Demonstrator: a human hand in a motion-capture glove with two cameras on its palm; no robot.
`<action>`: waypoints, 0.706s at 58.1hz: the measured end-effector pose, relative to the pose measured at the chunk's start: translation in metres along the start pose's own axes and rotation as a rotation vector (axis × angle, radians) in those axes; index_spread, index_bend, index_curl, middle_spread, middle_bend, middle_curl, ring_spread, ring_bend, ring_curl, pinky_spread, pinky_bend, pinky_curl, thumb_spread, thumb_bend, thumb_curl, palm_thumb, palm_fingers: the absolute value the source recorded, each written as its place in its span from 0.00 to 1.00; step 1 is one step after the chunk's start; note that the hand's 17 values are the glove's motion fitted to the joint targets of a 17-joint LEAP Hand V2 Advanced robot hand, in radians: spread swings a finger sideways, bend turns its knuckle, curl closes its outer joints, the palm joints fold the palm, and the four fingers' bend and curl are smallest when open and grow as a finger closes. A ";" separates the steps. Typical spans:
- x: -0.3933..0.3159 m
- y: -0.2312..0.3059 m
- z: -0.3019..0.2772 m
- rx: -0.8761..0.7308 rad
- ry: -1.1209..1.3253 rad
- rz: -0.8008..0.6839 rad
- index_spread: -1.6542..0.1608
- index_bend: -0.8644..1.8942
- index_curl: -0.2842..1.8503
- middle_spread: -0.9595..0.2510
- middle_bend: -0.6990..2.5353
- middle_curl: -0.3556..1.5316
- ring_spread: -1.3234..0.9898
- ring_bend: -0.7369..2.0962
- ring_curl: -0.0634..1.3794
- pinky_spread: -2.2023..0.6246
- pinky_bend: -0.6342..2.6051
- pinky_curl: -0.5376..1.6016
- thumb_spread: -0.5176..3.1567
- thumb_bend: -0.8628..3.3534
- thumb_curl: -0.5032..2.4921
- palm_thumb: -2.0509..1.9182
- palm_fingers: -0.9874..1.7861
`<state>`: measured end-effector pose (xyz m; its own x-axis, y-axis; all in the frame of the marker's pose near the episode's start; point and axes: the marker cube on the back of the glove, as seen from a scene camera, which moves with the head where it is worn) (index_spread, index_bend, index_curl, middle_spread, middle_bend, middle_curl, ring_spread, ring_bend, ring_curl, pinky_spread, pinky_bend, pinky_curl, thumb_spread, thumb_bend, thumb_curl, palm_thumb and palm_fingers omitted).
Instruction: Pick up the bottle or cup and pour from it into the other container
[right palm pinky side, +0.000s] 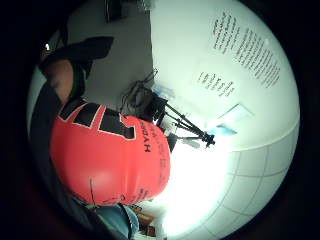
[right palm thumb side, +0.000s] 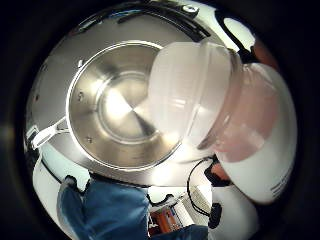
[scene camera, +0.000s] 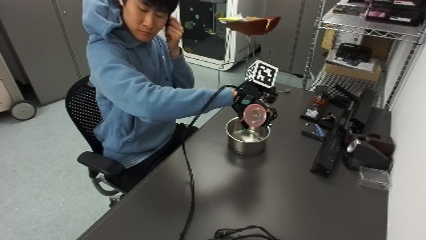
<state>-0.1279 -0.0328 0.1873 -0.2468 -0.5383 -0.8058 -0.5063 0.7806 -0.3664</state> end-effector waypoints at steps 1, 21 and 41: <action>0.006 0.003 0.004 0.010 0.042 -0.041 0.84 0.35 0.27 0.74 0.29 0.46 0.51 0.42 0.35 0.73 0.33 0.42 0.24 0.20 0.40 0.77 0.75; 0.078 0.044 0.037 0.455 -0.685 -0.172 0.84 0.35 0.26 0.74 0.29 0.45 0.51 0.42 0.35 0.73 0.33 0.42 0.24 0.20 0.41 0.77 0.75; 0.102 0.034 0.164 0.748 -1.781 0.060 0.84 0.35 0.27 0.75 0.29 0.46 0.52 0.41 0.35 0.75 0.31 0.41 0.25 0.20 0.41 0.78 0.73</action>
<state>-0.0350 -0.0088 0.0159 0.9927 0.0056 -0.1207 -0.0093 0.9995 -0.0296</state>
